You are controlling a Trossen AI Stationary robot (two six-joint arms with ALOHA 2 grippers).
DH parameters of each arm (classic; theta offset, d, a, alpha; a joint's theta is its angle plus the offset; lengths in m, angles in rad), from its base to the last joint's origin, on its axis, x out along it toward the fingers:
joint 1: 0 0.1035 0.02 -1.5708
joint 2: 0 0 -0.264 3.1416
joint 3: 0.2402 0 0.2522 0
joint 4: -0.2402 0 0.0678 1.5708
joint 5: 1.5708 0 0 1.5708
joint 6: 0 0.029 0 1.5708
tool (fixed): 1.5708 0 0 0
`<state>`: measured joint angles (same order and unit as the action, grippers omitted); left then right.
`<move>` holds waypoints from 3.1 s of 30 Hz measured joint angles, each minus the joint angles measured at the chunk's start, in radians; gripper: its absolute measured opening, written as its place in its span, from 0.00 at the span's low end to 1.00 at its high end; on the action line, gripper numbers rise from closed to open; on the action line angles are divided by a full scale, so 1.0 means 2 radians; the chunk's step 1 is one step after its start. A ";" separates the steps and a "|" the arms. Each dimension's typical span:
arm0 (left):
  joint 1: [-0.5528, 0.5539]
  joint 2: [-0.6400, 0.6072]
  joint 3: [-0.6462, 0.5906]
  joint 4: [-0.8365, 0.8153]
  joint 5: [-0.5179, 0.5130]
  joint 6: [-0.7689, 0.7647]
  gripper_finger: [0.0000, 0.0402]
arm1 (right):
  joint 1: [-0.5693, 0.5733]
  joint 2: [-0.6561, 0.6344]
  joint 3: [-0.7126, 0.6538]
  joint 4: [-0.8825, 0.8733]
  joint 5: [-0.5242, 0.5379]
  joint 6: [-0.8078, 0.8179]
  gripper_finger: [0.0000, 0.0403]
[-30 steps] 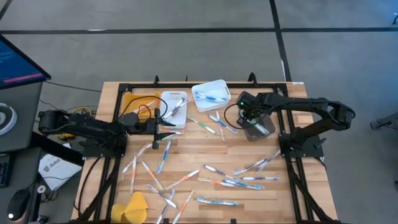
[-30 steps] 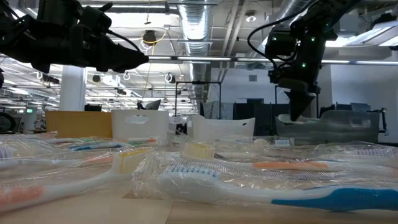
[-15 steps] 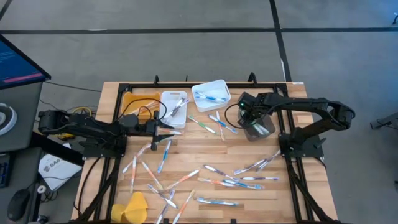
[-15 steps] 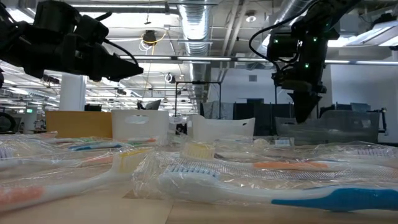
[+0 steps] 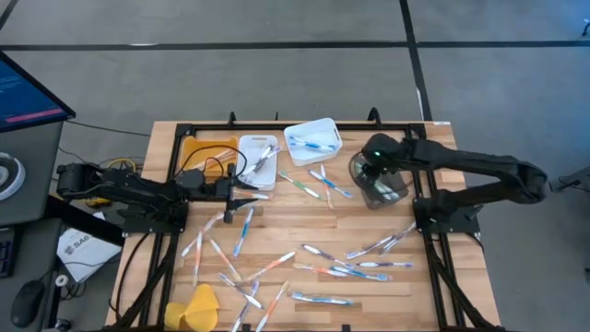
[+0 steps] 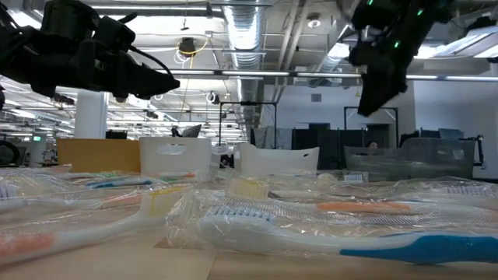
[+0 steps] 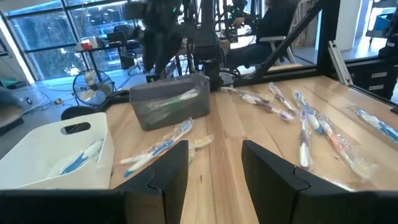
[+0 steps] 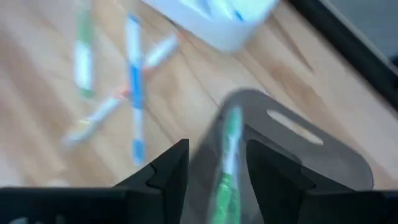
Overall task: Pick & Place Toothbrushes
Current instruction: Put the purple toothbrush into the left white bin
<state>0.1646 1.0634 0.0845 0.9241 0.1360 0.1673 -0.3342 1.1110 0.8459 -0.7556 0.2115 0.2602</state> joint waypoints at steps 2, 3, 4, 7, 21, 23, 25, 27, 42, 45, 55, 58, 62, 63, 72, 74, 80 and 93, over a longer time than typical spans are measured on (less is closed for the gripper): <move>0.000 0.000 0.000 0.000 0.000 0.000 0.36 | 0.025 -0.029 0.000 0.015 0.000 -0.004 0.39; 0.000 0.000 0.000 0.000 0.000 0.000 0.36 | 0.041 -0.041 0.000 0.025 0.002 -0.007 0.39; 0.000 0.000 0.000 0.000 0.000 0.000 0.36 | 0.058 -0.053 0.000 0.035 0.004 -0.014 0.39; 0.000 0.000 0.000 0.000 0.000 0.000 0.36 | 0.115 -0.078 0.000 0.068 0.019 -0.037 0.40; 0.000 0.000 0.000 -0.003 0.000 -0.004 0.36 | 0.309 -0.011 0.000 0.080 0.041 -0.174 0.40; 0.000 0.000 0.000 -0.004 0.000 -0.008 0.36 | 0.316 0.002 0.000 0.054 0.041 -0.171 0.39; 0.000 0.000 0.000 -0.004 0.000 -0.008 0.36 | 0.322 0.012 0.000 0.026 0.041 -0.157 0.39; 0.000 0.000 0.000 -0.005 0.000 -0.008 0.36 | 0.328 0.023 0.000 0.003 0.040 -0.134 0.39; 0.000 0.000 0.000 -0.006 0.000 -0.013 0.36 | 0.440 0.102 0.000 0.007 0.032 -0.064 0.39; 0.000 0.000 0.000 -0.008 0.000 -0.013 0.36 | 0.453 0.112 0.000 -0.007 0.031 -0.064 0.39; 0.000 0.000 0.000 -0.009 0.000 -0.014 0.36 | 0.455 0.126 0.000 -0.007 0.014 -0.036 0.39; 0.000 0.000 0.000 -0.009 0.000 -0.014 0.36 | 0.456 0.126 0.000 -0.005 -0.008 -0.019 0.39; 0.000 0.000 0.000 -0.009 0.000 -0.014 0.36 | 0.455 0.126 0.000 -0.002 -0.015 -0.007 0.38; 0.000 0.000 0.000 -0.009 0.000 -0.014 0.36 | 0.455 0.126 0.000 -0.001 -0.016 -0.006 0.38; 0.000 0.000 0.000 -0.009 0.000 -0.020 0.36 | 0.459 0.126 0.000 -0.010 -0.022 0.034 0.39; 0.000 0.000 0.000 -0.009 0.000 -0.023 0.36 | 0.458 0.126 0.000 -0.019 -0.036 0.049 0.39; 0.000 0.000 0.000 -0.009 0.000 -0.023 0.36 | 0.459 0.128 0.000 -0.017 -0.043 0.052 0.39; 0.000 0.000 0.000 -0.009 0.000 -0.027 0.36 | 0.457 0.227 0.000 -0.018 -0.053 -0.003 0.39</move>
<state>0.1648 1.0634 0.0845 0.9060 0.1358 0.1139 0.5793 1.5653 0.8459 -0.7909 0.1059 0.2536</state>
